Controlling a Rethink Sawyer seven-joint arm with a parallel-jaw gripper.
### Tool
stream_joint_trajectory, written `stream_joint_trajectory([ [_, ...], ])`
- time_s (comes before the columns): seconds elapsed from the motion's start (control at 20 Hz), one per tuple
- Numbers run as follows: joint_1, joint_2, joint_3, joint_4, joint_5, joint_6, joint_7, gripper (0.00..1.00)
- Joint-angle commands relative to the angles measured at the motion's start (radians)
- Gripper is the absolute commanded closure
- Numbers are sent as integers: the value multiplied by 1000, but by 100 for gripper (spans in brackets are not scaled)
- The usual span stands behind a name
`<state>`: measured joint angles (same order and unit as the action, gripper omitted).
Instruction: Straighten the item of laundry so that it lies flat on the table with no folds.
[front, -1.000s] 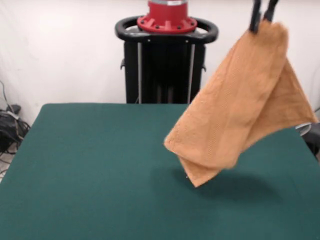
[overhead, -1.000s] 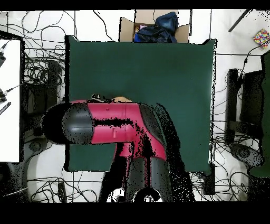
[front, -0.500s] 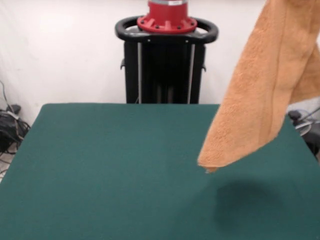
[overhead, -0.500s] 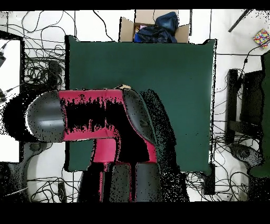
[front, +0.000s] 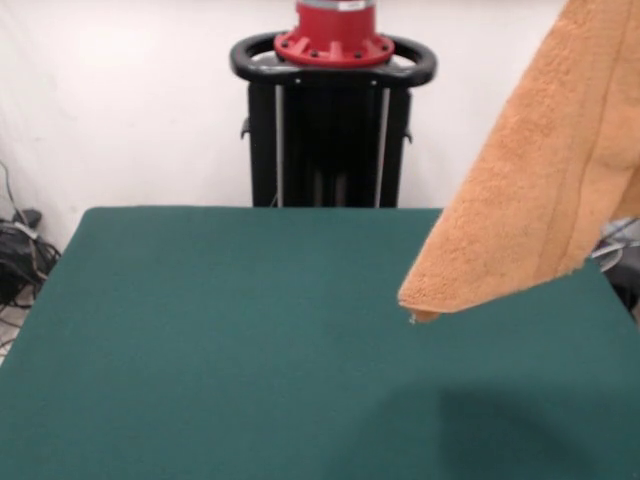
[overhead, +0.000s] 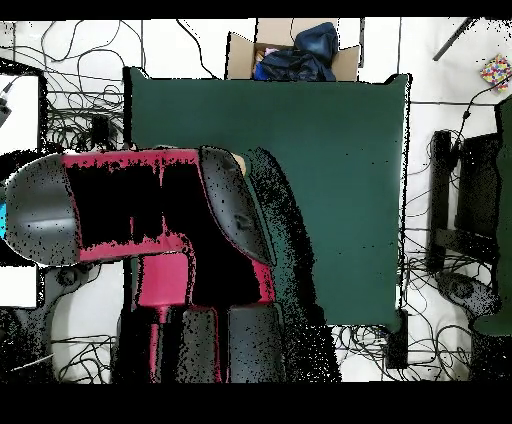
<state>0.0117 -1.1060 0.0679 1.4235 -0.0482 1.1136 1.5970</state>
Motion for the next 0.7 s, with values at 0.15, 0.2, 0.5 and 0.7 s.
stream_joint_trajectory([
  [0.15,81,75,-5,-66,45,72,398,100],
  [0.2,89,86,-6,-67,51,60,408,100],
  [0.5,124,115,-19,-89,58,50,454,100],
  [0.7,132,139,-21,-48,63,-45,464,100],
])
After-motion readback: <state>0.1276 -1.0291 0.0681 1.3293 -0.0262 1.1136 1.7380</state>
